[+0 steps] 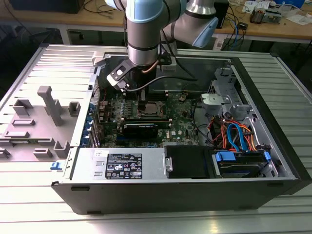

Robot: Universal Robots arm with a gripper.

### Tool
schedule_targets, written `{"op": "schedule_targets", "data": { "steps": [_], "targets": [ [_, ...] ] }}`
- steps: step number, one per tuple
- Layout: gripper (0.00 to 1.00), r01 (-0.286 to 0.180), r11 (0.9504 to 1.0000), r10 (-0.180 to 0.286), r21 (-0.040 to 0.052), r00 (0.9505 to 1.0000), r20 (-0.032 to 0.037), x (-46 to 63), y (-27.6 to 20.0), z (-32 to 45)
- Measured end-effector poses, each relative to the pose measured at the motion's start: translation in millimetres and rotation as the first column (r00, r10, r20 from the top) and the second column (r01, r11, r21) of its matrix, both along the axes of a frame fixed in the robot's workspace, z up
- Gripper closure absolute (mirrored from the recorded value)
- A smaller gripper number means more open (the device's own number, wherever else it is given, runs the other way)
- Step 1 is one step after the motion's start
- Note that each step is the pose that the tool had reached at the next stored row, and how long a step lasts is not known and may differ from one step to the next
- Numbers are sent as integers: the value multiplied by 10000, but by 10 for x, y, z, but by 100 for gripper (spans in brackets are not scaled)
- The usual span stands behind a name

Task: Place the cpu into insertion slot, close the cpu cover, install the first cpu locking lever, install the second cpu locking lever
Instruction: 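Close the cpu cover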

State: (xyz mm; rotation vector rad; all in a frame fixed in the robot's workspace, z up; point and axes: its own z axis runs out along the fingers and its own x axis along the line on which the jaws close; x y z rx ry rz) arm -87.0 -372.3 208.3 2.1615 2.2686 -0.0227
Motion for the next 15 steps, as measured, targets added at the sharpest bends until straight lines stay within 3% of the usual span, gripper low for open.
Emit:
{"op": "schedule_targets", "data": {
  "steps": [4,10,14,15],
  "targets": [
    [89,1,10000,-1,-2,10000,-2,-2,0,-8],
    [89,1,10000,-1,-13,10000,1,4,1,56],
    [89,2,10000,-2,-16,10000,-2,90,0,55],
    [89,-1,10000,1,-15,10000,-8,179,0,52]
  ]
}}
